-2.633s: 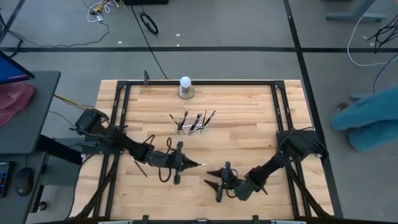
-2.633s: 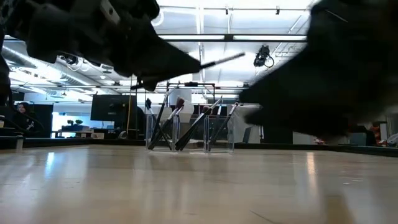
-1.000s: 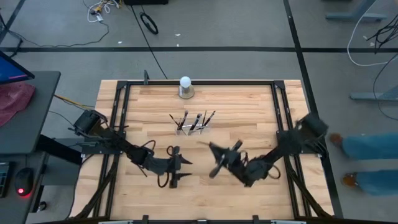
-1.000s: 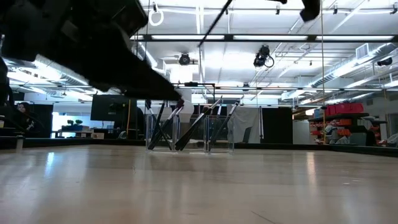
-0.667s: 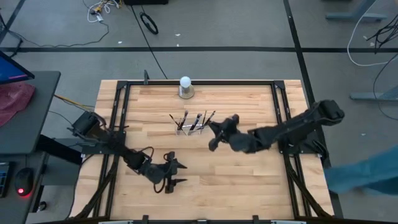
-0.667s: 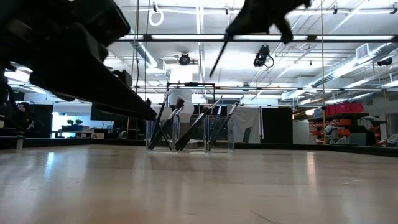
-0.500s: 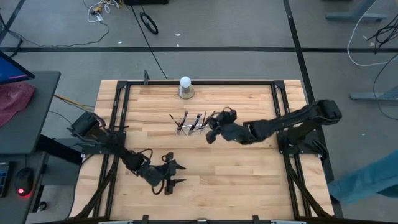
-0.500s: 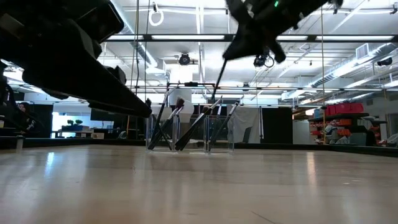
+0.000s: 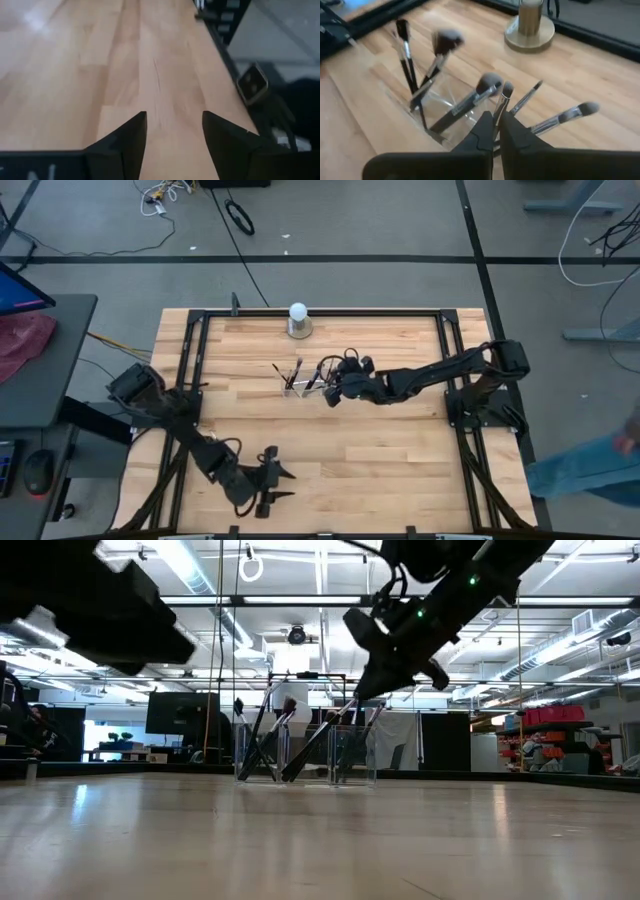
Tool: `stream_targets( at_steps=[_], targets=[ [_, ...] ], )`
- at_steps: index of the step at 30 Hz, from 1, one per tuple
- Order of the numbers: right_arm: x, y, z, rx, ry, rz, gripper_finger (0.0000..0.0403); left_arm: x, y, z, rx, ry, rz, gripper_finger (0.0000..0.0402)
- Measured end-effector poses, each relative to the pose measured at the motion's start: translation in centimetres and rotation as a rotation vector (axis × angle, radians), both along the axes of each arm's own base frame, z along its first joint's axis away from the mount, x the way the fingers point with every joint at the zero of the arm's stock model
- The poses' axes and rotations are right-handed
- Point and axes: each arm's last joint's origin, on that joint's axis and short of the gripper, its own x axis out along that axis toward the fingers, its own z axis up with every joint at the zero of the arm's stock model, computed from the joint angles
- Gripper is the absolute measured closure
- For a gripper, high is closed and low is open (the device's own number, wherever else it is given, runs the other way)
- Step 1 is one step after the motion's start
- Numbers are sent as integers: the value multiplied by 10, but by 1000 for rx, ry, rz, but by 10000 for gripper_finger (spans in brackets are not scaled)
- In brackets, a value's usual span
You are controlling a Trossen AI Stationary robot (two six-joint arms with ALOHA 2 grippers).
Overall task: Put items in baskets/containers
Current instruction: Put the eyeshadow brush into the transparent organizer
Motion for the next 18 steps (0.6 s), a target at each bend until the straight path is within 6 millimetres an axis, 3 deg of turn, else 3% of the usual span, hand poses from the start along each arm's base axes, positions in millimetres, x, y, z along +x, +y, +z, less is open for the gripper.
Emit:
stream_targets(
  at_steps=[6, 18],
  targets=[
    [5, -4, -16, 30, 31, -6, 397, 0, -18, 15, 75, 140, -17, 226],
    [5, -4, -17, 64, 24, -6, 357, 0, -31, 40, 84, 262, 35, 256]
  ],
)
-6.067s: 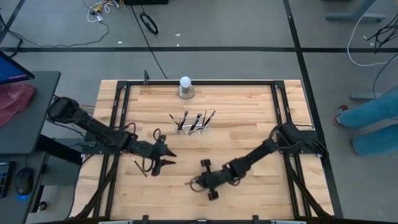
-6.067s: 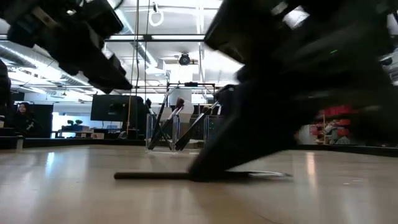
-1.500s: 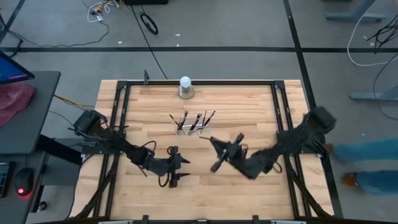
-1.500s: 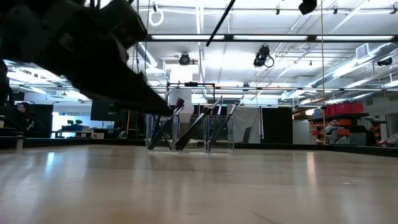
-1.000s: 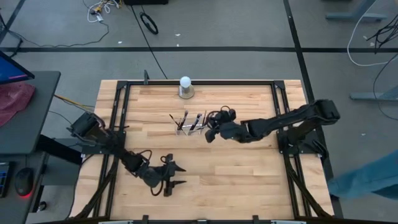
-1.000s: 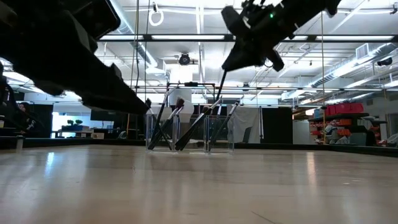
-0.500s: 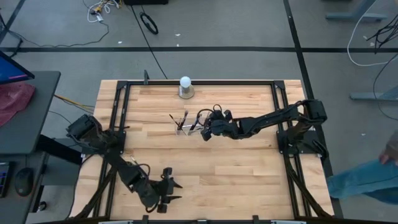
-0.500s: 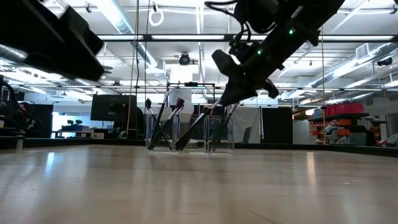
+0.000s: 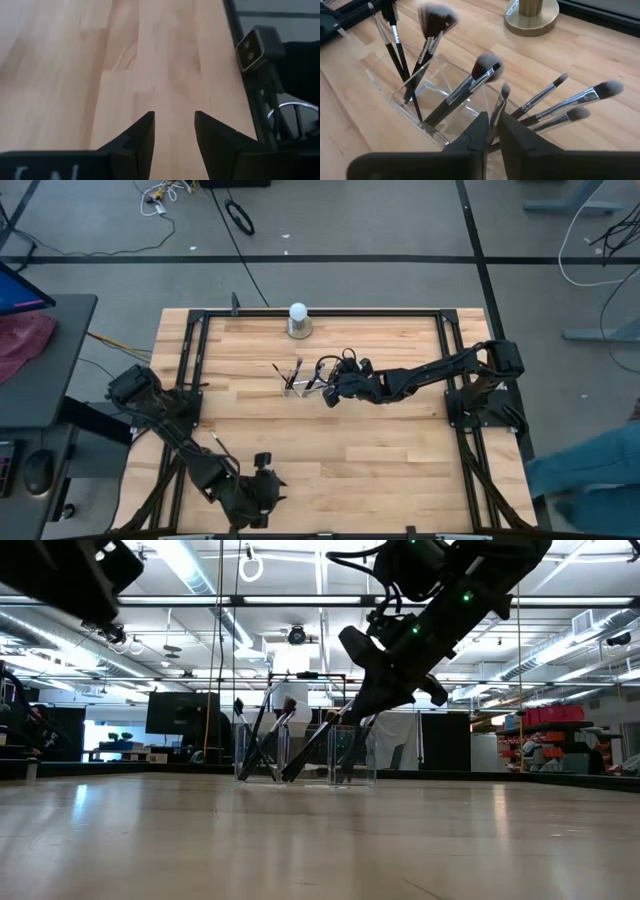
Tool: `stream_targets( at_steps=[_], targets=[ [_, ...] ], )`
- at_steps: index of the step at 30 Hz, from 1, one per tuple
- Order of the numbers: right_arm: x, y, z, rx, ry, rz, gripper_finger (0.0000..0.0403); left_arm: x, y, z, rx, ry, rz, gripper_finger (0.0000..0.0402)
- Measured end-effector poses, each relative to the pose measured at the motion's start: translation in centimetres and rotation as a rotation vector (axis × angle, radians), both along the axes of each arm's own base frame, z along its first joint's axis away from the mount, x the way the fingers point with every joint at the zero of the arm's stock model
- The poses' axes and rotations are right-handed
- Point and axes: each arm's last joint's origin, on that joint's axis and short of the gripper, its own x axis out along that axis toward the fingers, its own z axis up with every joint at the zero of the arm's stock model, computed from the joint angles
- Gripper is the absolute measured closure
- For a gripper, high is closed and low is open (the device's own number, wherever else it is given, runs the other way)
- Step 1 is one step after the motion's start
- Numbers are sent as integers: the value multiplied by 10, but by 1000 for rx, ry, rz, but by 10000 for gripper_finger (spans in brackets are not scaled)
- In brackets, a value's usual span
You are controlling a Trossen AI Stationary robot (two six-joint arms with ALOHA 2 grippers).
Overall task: Put items in baskets/containers
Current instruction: Put the eyeshadow brush into the transparent organizer
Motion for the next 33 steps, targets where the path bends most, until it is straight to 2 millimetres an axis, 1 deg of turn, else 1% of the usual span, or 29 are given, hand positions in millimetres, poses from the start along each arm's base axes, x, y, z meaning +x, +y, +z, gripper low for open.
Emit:
stream_targets(
  at_steps=[8, 13, 18, 20, 23, 25, 27, 28, 30, 33],
  targets=[
    [0, 0, 0, -3, 5, 4, 343, -10, -3, 1, -85, 116, 74, 272],
    [-1, -8, 3, -4, -5, -19, 322, -19, -9, 3, -108, 159, 110, 278],
    [-4, -19, 16, -28, -62, -106, 296, -26, -14, 3, -139, 162, 130, 280],
    [-6, -23, 22, -36, -82, -112, 287, -27, -15, 3, -154, 164, 142, 280],
    [-8, -23, 35, -74, -118, -82, 276, -31, -16, 3, -171, 182, 154, 280],
    [-8, -16, 49, -113, -162, -33, 271, -35, -16, 1, -184, 229, 176, 280],
    [-9, -1, 63, -158, -216, 40, 269, -43, -11, -1, -183, 314, 240, 280],
    [-9, 9, 69, -176, -248, 81, 270, -48, -7, -3, -183, 370, 294, 280],
    [-10, 36, 79, -213, -307, 183, 273, -62, 3, -3, -150, 474, 435, 282],
    [-15, 79, 87, -259, -377, 300, 283, -85, 18, 1, -72, 552, 665, 290]
  ],
)
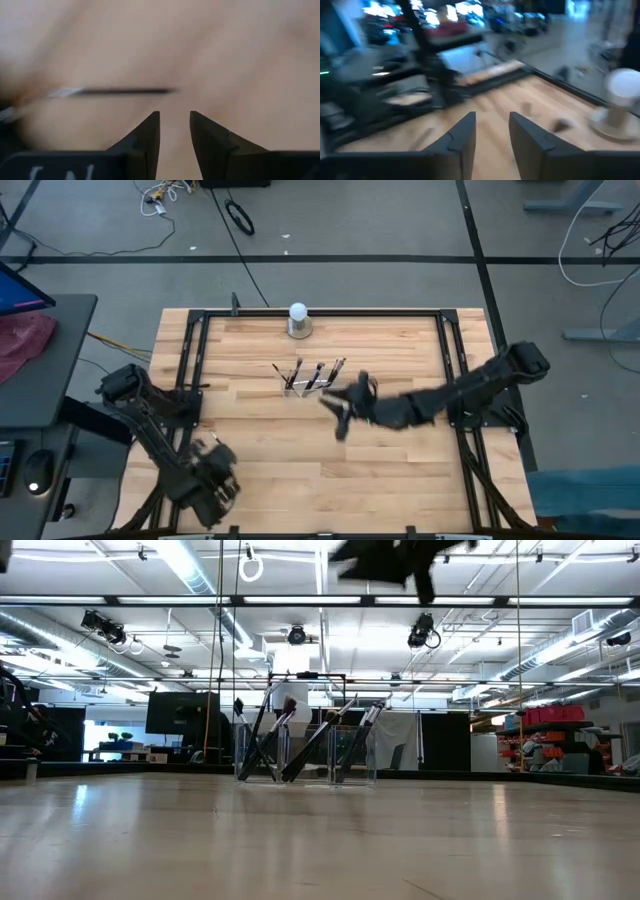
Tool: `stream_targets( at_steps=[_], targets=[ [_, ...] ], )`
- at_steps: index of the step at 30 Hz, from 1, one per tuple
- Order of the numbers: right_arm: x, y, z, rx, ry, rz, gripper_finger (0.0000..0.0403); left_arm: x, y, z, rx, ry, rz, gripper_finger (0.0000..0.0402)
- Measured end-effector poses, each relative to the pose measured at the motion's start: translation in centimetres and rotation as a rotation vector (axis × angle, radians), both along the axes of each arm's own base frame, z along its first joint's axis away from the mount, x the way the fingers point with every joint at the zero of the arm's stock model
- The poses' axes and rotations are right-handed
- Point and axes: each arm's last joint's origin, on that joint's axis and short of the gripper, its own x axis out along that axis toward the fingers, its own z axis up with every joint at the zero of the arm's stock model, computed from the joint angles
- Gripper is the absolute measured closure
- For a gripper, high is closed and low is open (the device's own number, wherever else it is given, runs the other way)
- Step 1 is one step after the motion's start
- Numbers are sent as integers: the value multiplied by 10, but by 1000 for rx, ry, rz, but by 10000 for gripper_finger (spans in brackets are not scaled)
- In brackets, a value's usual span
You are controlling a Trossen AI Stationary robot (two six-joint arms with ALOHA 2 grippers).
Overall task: Put items in baskets/containers
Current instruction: Put the eyeshadow brush into the transparent organizer
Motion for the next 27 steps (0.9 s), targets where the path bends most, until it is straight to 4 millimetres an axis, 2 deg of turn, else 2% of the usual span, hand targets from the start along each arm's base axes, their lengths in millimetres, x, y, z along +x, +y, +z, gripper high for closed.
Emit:
stream_targets(
  at_steps=[4, 7, 10, 13, 16, 18, 22, 27],
  targets=[
    [-12, 47, -3, -57, -4, 59, 300, -26, 11, 4, 148, 46, 238, 296],
    [-20, 67, -8, -82, 3, 46, 312, -38, 16, 4, 209, 80, 379, 282],
    [-22, 79, -16, -102, 16, 39, 324, -43, 18, 0, 216, 36, 465, 242],
    [-22, 84, -21, -109, 22, 38, 333, -41, 19, -9, 189, -77, 511, 187],
    [-21, 85, -25, -113, 33, 37, 340, -37, 27, -17, 202, -73, 555, 139],
    [-21, 85, -25, -113, 33, 37, 344, -35, 35, -23, 226, -54, 589, 121],
    [-20, 85, -25, -115, 32, 37, 348, -34, 46, -36, 240, -38, 627, 117],
    [-20, 85, -25, -119, 31, 39, 349, -34, 48, -59, 135, -93, 626, 134]
  ],
)
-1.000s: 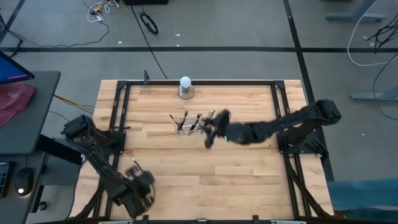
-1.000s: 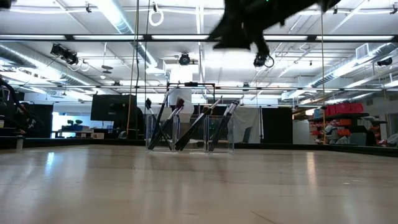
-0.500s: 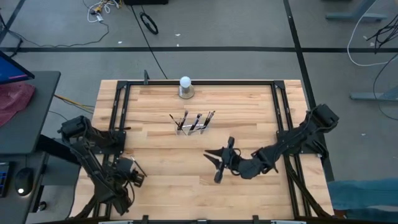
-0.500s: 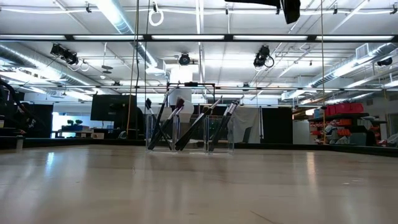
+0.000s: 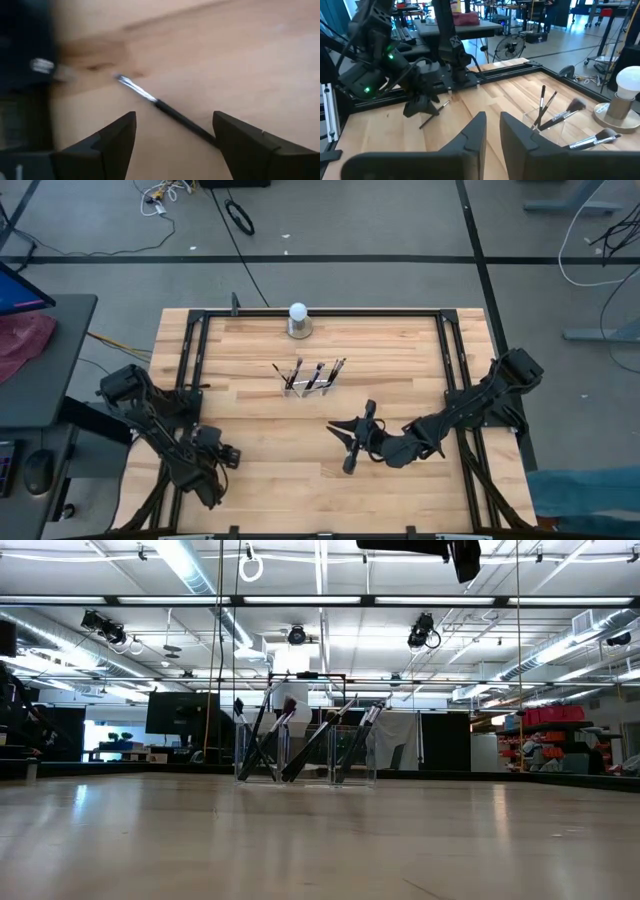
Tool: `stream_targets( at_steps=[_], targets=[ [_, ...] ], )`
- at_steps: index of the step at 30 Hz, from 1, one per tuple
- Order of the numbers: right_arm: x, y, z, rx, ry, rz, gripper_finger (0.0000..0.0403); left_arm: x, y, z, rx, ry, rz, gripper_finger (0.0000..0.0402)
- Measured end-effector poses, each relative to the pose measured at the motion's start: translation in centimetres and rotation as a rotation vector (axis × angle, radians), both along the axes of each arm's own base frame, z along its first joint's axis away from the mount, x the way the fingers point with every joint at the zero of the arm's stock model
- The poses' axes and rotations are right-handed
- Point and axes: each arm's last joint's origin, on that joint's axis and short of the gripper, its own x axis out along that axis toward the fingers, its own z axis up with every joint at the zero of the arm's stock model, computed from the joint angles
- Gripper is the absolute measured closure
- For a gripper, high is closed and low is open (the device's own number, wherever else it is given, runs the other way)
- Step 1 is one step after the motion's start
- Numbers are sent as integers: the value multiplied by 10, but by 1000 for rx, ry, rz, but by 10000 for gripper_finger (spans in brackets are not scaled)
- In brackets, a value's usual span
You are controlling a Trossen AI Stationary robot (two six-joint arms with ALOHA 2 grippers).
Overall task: Put items in baskets/containers
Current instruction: Put the eyeshadow brush into the transparent organizer
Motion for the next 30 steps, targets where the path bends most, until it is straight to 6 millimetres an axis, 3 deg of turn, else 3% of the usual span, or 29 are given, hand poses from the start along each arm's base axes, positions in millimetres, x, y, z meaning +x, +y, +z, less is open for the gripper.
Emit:
stream_targets(
  at_steps=[10, 15, 24, 30],
  targets=[
    [-3, 5, 0, 0, 0, 16, 349, -1, 10, -17, 20, -98, -18, 160],
    [-2, 5, 0, 2, -2, 17, 349, 9, 9, -31, 105, -167, -157, 190],
    [-2, 5, 1, 8, -9, 17, 349, 16, -10, -51, 253, -228, -365, 235],
    [-2, 5, 1, 27, -19, 15, 349, -2, -23, -54, 253, -260, -459, 240]
  ],
)
